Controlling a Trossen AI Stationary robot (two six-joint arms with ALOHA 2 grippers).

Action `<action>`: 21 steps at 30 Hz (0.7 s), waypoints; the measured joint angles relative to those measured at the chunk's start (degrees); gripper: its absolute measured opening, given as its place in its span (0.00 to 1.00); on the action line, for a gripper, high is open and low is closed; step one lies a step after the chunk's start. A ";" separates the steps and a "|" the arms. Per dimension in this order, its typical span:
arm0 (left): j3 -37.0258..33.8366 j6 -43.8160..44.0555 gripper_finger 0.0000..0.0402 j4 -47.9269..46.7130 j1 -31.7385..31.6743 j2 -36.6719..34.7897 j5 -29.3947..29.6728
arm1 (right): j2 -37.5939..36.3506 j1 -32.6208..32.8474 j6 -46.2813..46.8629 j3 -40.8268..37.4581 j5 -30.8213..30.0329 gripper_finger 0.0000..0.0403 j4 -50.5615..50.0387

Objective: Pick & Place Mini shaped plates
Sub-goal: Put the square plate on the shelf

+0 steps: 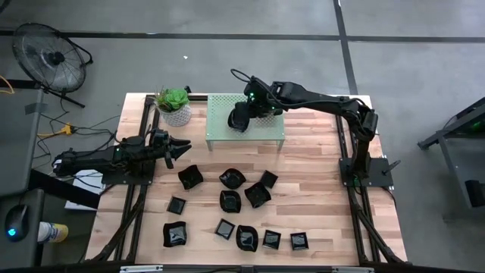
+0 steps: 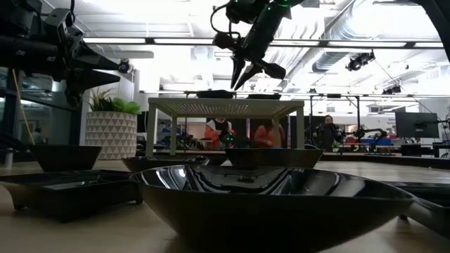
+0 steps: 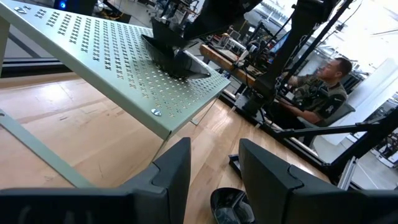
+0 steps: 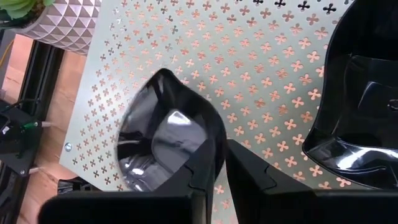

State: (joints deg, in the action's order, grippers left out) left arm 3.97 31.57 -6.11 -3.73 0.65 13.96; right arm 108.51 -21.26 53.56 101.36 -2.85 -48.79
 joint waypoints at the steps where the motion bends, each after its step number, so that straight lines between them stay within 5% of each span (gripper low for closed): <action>1: 0.01 0.00 0.33 0.00 0.02 0.01 0.00 | 0.00 -0.02 -0.02 0.00 0.00 0.09 0.02; 21: 0.02 0.02 0.33 0.00 0.02 0.00 0.00 | -2.23 3.18 -12.80 0.00 3.33 0.21 -6.41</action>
State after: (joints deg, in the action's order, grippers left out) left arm 3.99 31.59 -6.11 -3.71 0.65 13.96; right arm 106.28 -18.07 40.76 101.36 0.48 -55.20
